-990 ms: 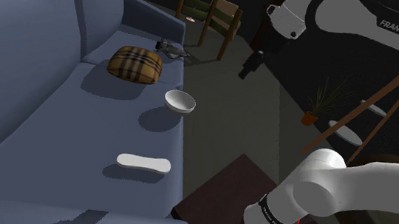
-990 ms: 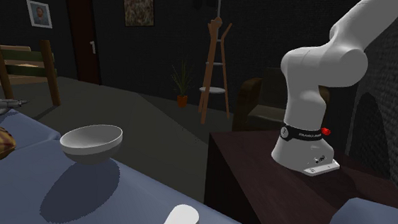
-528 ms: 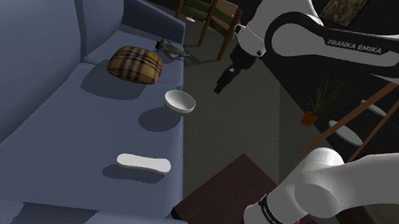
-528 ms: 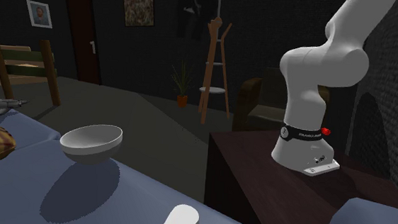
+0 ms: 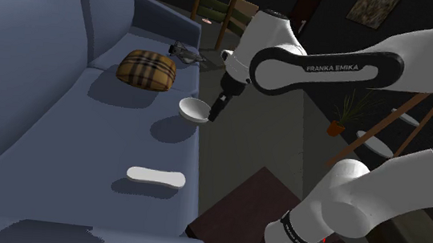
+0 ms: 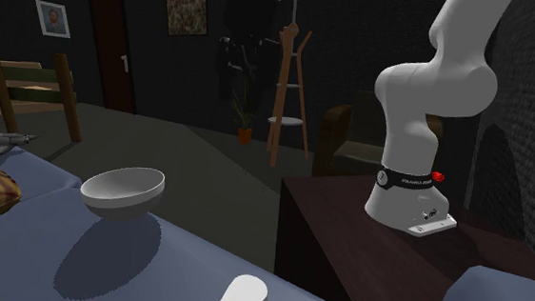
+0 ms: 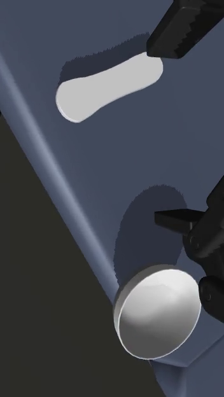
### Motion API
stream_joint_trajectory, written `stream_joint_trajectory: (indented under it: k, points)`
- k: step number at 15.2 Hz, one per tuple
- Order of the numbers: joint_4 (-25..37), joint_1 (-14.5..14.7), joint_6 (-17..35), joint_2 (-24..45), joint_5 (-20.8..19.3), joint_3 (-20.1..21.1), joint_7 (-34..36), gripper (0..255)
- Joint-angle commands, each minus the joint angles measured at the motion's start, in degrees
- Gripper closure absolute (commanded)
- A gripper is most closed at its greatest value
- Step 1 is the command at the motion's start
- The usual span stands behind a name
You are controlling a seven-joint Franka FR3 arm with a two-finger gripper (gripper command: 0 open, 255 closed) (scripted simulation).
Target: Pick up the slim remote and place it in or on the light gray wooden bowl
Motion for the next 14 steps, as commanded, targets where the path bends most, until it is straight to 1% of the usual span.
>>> stream_joint_trajectory:
  k: [1, 8, 14]
  points:
    - [-0.48, 0.66, 3.25, 3.32, 0.05, 0.42, -0.79, 0]
    - [0.44, 2.88, 13.14, 16.40, -0.50, 2.74, -2.16, 0]
    - [3.22, 4.59, 20.32, 28.44, -2.75, 4.63, -2.30, 0]
